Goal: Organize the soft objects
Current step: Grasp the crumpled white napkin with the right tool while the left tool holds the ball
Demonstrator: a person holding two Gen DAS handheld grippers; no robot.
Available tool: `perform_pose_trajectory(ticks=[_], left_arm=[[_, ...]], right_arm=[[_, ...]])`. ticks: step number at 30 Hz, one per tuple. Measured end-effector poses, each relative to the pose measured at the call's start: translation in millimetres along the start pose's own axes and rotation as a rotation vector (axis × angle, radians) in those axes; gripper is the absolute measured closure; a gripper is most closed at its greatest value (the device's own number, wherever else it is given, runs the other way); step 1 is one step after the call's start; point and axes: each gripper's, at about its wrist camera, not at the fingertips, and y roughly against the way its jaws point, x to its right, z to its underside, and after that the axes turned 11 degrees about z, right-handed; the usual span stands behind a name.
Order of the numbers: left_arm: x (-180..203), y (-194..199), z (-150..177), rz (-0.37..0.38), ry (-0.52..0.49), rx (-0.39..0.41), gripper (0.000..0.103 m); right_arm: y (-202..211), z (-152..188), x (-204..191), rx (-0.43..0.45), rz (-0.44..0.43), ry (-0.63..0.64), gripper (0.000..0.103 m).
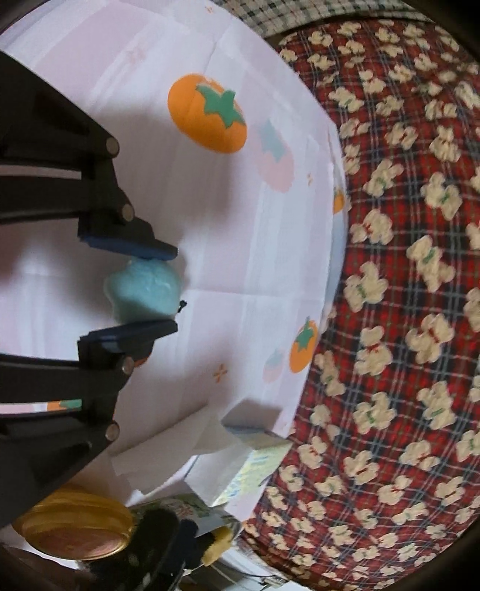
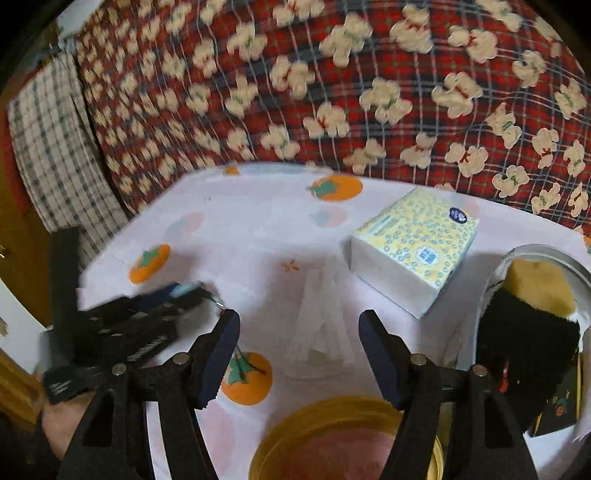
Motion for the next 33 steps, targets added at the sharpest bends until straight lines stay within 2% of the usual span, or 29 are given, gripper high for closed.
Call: perform_pose_trajectory(ticks=[4, 7, 9, 17, 19, 20, 21, 22, 23, 24, 29, 33], left_arm=[[-2.8, 9.8, -0.1, -0.026, 0.011, 0.055, 0.071], [-3.6, 15.7, 0.0, -0.038, 0.011, 0.089, 0.071], [-1.8, 18.4, 0.6, -0.045, 0.001, 0.107, 0.071], [-0.7, 18.7, 1.4, -0.040, -0.001, 0.109, 0.071], [-0.7, 18.9, 1.5, -0.039, -0.004, 0.114, 0.071], [-0.3, 19.1, 1.6, -0.038, -0.005, 0.117, 0.071], [-0.7, 19.6, 1.9, -0.036, -0.004, 0.120, 0.071], [-1.3, 20.0, 2.0, -0.034, -0.001, 0.123, 0.071], [-2.3, 20.9, 2.3, -0.032, 0.002, 0.126, 0.071], [-3.7, 22.0, 2.5, -0.029, 0.007, 0.131, 0.071], [-4.3, 28.9, 3.8, -0.020, 0.010, 0.165, 0.071], [-1.0, 35.2, 5.0, -0.027, -0.006, 0.198, 0.071]], right_arm=[[-21.6, -7.6, -2.9, -0.102, -0.020, -0.026, 0.034], [-33.8, -14.7, -4.2, -0.150, 0.011, -0.034, 0.034], [-43.2, -19.5, -3.1, -0.200, 0.003, -0.052, 0.034], [-82.9, -24.5, -5.1, -0.376, 0.042, -0.059, 0.034], [-88.2, -23.8, -7.3, -0.400, 0.051, -0.050, 0.043], [-87.6, -24.4, -9.7, -0.394, 0.061, -0.033, 0.051], [-87.4, -24.4, -11.0, -0.393, 0.072, -0.020, 0.068], [-85.7, -24.1, -12.9, -0.390, 0.077, -0.006, 0.080], [-84.2, -23.3, -13.0, -0.381, 0.080, -0.002, 0.081], [-80.2, -23.5, -13.7, -0.362, 0.080, 0.003, 0.089], [-53.0, -21.1, -12.4, -0.248, 0.044, 0.018, 0.090], [-21.8, -12.2, -10.0, -0.101, -0.033, -0.001, 0.090]])
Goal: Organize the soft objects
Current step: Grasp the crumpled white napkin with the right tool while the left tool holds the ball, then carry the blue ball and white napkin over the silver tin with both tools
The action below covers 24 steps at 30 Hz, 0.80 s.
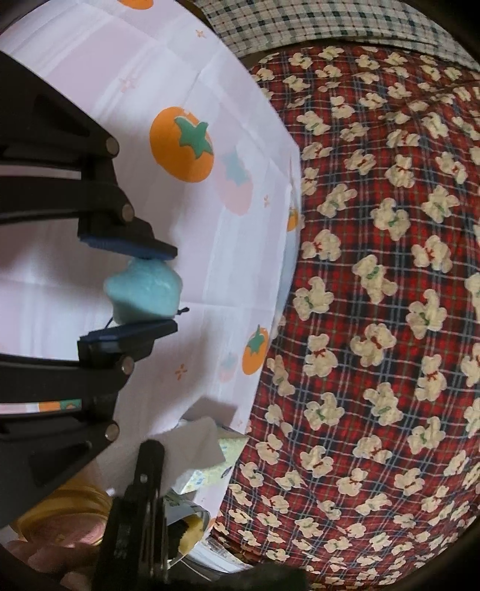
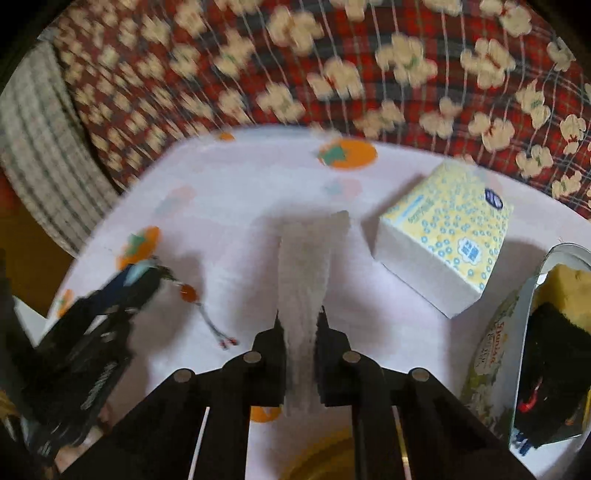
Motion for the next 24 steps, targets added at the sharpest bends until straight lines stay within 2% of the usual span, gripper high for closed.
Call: perform_pose_trajectory(ticks=[8, 15, 18, 24], left_arm=[[10.1, 16.3, 0.4, -0.049, -0.054, 0.092, 0.071], [19.6, 23.6, 1.4, -0.098, -0.104, 0.135, 0.071], [21.1, 25.4, 2.2, -0.120, -0.106, 0.142, 0.071], [26.5, 30.2, 6.1, -0.152, -0.098, 0.159, 0.071]], right_arm=[[45.6, 36.7, -16.2, 0.326, -0.029, 0.056, 0.090], [80.9, 66.2, -14.7, 0.553, 0.017, 0.062, 0.090], [91.2, 75.4, -9.2, 0.624, 0.073, 0.059, 0.090], [100.8, 87.3, 6.4, 0.698, 0.127, 0.039, 0.090]])
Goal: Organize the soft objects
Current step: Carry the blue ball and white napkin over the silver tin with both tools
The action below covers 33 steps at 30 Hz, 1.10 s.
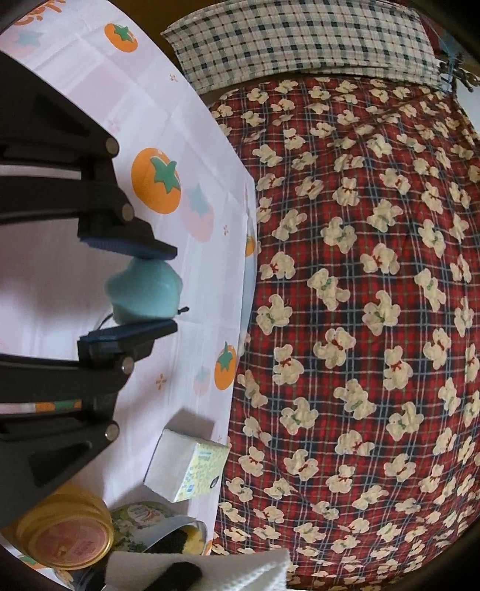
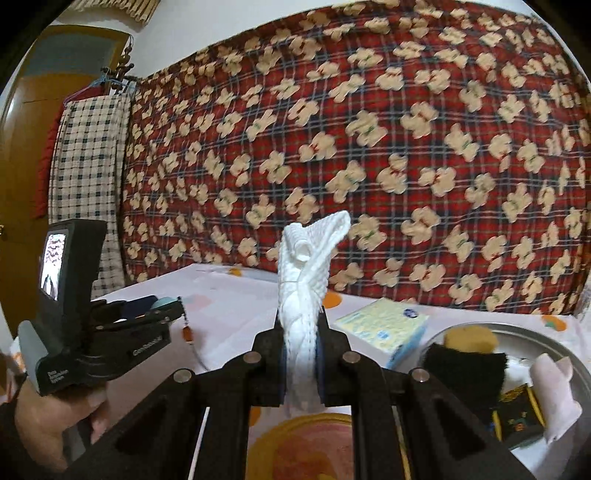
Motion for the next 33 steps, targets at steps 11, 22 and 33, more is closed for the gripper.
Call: perform_pose_trajectory(ticks=[11, 22, 33], left_arm=[[33.6, 17.7, 6.2, -0.030, -0.086, 0.063, 0.071], [41.3, 32.1, 10.2, -0.003, -0.074, 0.111, 0.071], [51.1, 37.5, 12.7, 0.016, -0.080, 0.125, 0.071]], right_arm=[[6.0, 11.4, 23.6, 0.004, 0.034, -0.046, 0.090], [17.4, 17.8, 50.7, 0.004, 0.114, -0.092, 0.090], [24.7, 19.6, 71.1, 0.009, 0.162, -0.141, 0.090]])
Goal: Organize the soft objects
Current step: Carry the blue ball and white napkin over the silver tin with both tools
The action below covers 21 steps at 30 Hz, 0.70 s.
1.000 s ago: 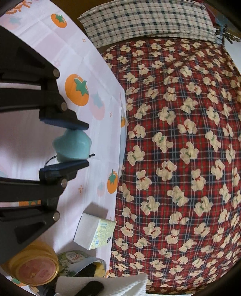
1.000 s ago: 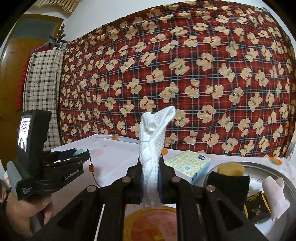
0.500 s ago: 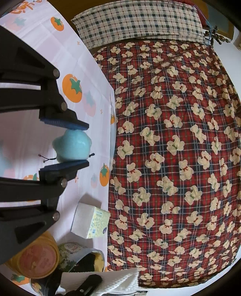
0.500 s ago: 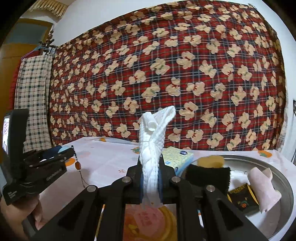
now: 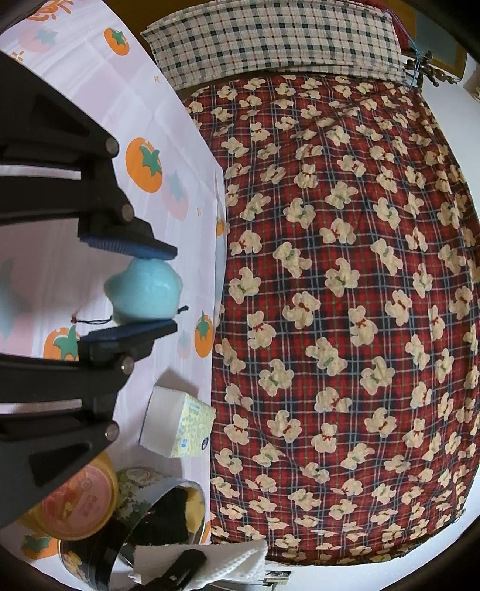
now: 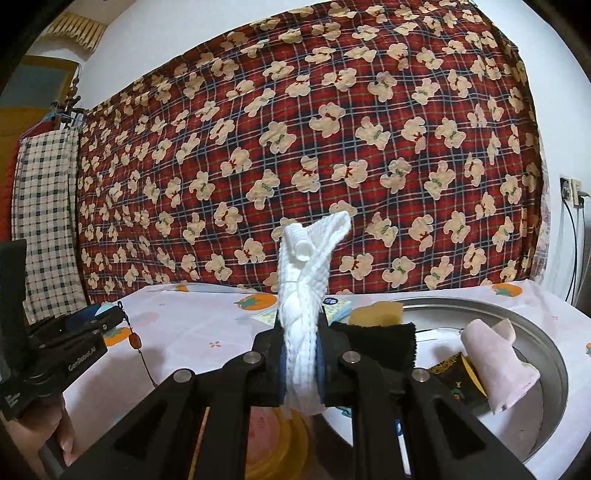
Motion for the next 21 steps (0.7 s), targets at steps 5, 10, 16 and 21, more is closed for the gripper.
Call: perform_pose_trajectory(ticks=[5, 10, 16, 21], left_arm=[[6.9, 2.3, 0.6, 0.012, -0.009, 0.006, 0.071], [10.3, 3.5, 0.9, 0.020, -0.011, 0.010, 0.071], [15.2, 4.4, 1.0, 0.029, -0.015, 0.012, 0.071], [19.8, 8.0, 1.6, 0.041, -0.019, 0.022, 0.071]], right_arm=[[1.9, -0.1, 5.8, 0.003, 0.009, -0.014, 0.090], [2.2, -0.5, 14.9, -0.004, 0.026, -0.045, 0.090], [5.4, -0.6, 19.5, 0.007, 0.043, -0.055, 0.090], [9.0, -1.0, 25.2, 0.020, 0.055, -0.070, 0.090]])
